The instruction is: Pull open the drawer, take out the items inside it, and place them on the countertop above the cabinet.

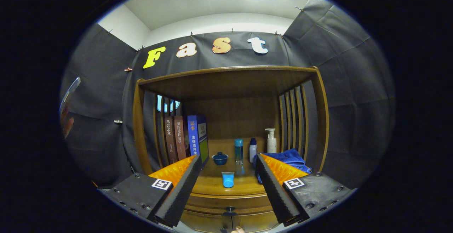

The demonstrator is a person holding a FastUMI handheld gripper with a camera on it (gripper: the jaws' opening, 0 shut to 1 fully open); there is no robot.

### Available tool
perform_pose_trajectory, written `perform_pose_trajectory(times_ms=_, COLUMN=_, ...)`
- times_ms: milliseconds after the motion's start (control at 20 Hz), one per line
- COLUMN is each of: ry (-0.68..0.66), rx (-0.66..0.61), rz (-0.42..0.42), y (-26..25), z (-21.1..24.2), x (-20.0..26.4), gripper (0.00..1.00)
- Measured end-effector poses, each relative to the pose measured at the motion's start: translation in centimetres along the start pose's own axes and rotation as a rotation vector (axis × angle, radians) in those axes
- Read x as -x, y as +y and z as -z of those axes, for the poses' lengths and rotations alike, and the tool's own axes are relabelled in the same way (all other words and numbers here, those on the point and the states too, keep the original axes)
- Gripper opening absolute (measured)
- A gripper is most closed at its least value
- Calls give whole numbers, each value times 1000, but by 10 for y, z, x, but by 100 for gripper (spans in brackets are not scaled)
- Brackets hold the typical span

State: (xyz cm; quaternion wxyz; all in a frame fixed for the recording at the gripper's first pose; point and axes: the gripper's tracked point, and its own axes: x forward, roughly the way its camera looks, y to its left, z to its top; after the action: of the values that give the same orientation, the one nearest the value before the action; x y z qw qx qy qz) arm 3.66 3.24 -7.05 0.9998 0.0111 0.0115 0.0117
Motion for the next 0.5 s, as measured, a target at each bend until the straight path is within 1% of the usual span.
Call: perform_pose_trajectory(times_ms=500, ry=16, rx=-15, rz=-3, y=-2, z=8, x=-4, gripper=99)
